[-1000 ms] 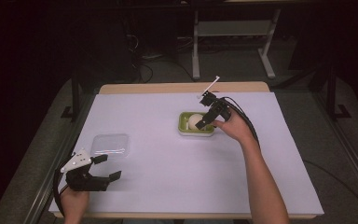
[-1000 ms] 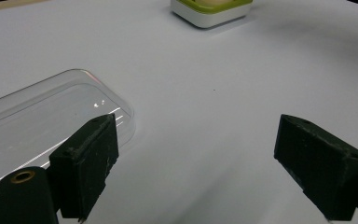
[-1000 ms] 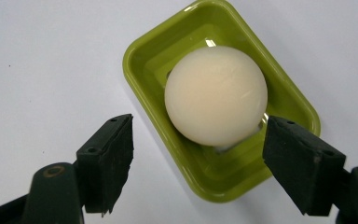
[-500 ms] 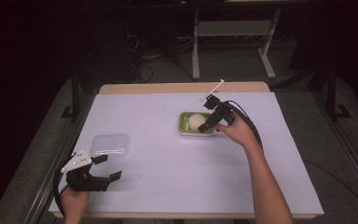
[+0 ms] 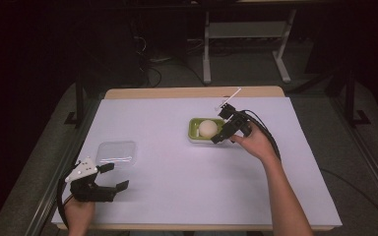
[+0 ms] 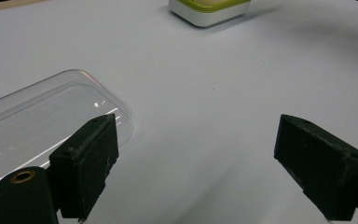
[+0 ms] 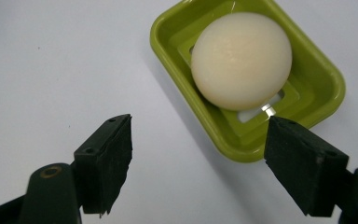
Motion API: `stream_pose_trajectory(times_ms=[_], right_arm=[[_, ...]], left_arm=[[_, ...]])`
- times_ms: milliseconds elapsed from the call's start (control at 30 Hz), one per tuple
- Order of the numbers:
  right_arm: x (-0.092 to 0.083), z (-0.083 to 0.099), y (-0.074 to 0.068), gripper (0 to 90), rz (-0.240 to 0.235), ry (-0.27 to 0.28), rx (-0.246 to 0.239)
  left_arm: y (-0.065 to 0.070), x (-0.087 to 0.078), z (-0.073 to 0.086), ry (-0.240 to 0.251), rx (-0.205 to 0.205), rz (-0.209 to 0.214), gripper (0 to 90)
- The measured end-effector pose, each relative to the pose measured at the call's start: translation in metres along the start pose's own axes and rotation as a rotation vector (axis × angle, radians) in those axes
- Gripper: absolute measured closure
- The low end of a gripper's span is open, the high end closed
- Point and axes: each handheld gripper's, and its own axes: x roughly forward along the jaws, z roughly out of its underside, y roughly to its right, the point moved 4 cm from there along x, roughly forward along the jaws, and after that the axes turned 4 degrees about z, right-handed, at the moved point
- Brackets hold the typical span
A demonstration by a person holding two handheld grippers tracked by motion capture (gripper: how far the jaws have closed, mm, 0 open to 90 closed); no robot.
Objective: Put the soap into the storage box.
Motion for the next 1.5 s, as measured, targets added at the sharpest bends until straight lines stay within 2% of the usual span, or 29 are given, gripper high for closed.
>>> stream_pose_trajectory(times_ms=[933,1100,1333,1400,1500], right_arm=[[-0.014,0.034,-0.015,22.7,-0.009,0.033,-0.005],[-0.014,0.040,-0.018,22.3,-0.012,0.023,-0.007],[-0.016,0.047,-0.024,22.4,-0.011,0.038,-0.011],[-0.016,0.050,-0.024,22.4,-0.011,0.040,-0.012],[-0.017,0.053,-0.026,22.4,-0.010,0.028,-0.013]], left_arm=[[0.002,0.003,0.000,-0.002,-0.002,0.001,13.0],[0.002,0.003,0.000,-0.005,0.002,0.000,13.0],[0.003,0.004,0.000,-0.005,-0.007,-0.001,13.0],[0.002,0.004,0.000,-0.012,0.009,0.000,13.0],[0.003,0.005,0.000,-0.012,0.006,-0.001,13.0]])
